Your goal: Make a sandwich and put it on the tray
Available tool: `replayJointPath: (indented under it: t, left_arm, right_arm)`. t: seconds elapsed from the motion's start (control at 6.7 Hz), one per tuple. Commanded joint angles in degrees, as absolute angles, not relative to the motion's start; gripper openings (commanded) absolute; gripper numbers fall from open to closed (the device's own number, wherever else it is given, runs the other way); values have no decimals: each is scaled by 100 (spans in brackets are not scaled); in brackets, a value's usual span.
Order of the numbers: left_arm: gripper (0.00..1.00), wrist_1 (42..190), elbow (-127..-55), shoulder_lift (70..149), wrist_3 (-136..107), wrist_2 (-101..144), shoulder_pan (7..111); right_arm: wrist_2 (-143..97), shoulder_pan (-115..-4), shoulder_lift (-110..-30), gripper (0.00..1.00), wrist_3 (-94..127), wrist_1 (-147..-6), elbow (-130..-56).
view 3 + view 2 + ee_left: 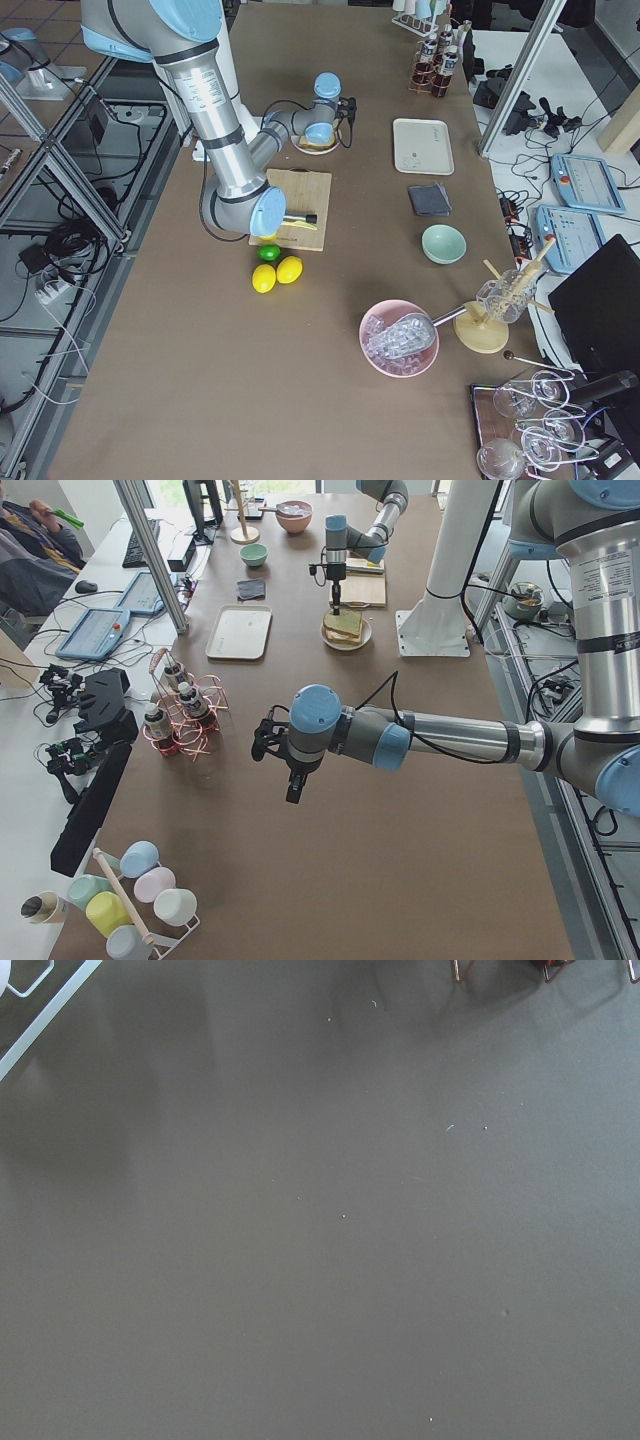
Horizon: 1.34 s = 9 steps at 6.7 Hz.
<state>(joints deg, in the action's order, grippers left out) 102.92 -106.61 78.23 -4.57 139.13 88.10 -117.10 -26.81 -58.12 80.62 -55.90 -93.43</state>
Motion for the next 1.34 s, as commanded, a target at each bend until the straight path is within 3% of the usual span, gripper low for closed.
replayJointPath:
  t: [0.0,0.15,0.3,0.45,0.6,0.9,1.19]
  left_arm:
    - [98,10292,-10661,7822,-466,13913,8807]
    - [98,10301,-10670,7822,-562,13913,8807]
    - [98,10292,-10670,7814,-562,13913,8807]
    - [98,10292,-10670,7805,-562,13913,8807]
    - [98,10301,-10670,7787,-562,13913,8807]
    - [98,10292,-10661,7778,-562,13913,8807]
    - [98,10283,-10652,7787,-571,13913,8807]
  right_arm:
    - [-11716,-2593,-5853,0,8051,-5590,-9281]
    - [-11707,-2549,-5862,0,8059,-5590,-9281]
    - [-11707,-2558,-5880,44,8077,-5590,-9281]
    - [-11620,-2549,-5871,78,8112,-5590,-9281]
    - [-11506,-2549,-5880,100,8382,-5590,-9307]
    - [-11601,-2846,-6028,100,8376,-5634,-9438]
    - [-12011,-3598,-7262,100,8132,-5895,-10463]
